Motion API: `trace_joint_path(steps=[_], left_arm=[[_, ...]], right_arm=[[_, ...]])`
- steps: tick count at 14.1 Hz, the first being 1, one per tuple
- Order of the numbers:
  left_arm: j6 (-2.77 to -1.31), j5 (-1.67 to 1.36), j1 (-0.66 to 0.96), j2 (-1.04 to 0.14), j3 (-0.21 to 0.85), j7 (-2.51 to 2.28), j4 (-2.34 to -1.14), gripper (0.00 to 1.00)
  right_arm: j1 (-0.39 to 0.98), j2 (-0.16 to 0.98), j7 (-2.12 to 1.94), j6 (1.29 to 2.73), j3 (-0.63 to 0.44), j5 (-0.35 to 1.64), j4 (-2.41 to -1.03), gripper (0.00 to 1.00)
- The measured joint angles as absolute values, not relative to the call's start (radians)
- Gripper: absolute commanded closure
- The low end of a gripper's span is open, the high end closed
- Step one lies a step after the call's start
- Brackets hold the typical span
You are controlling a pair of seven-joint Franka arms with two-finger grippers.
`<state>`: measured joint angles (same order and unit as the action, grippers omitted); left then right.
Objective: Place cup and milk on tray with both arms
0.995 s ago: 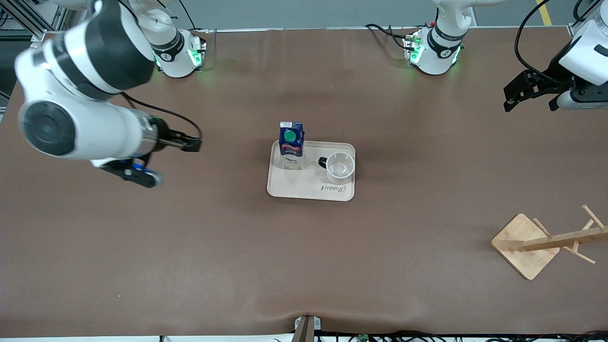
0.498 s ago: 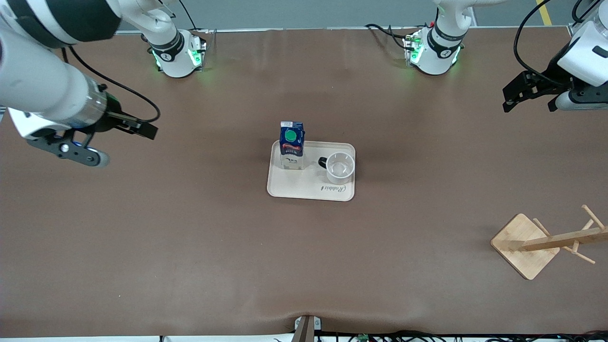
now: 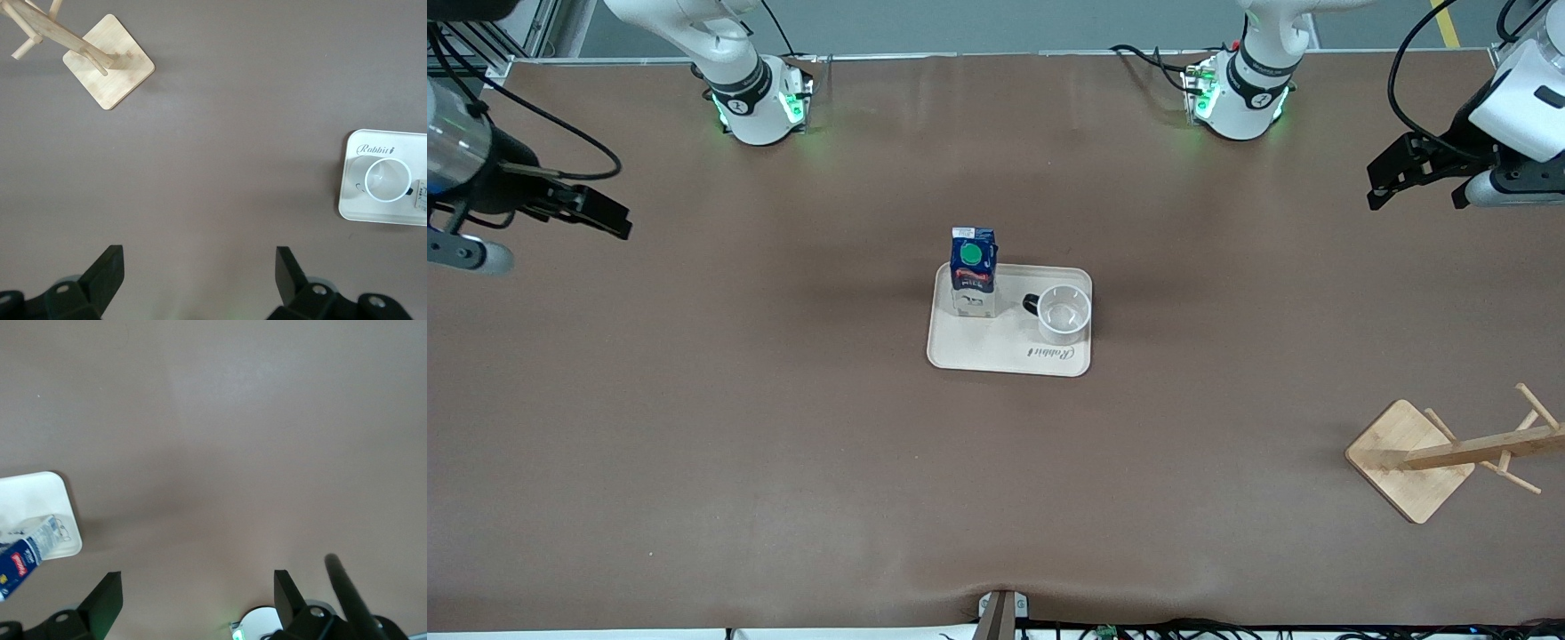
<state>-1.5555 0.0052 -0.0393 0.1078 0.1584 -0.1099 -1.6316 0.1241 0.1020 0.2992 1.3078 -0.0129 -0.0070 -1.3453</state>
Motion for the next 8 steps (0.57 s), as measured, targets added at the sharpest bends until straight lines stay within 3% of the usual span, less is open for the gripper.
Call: trace_joint_path(steps=[4, 8], left_arm=[[-1.556, 0.005, -0.039, 0.108, 0.159, -0.110, -1.630, 0.00], [-1.554, 0.005, -0.039, 0.108, 0.159, -0.107, -1.630, 0.00]], right_arm=[[0.046, 0.006, 0.116, 1.395, -0.014, -0.007, -1.502, 0.00], [0.004, -0.006, 0.070, 1.406, -0.014, -0.008, -1.514, 0.00]])
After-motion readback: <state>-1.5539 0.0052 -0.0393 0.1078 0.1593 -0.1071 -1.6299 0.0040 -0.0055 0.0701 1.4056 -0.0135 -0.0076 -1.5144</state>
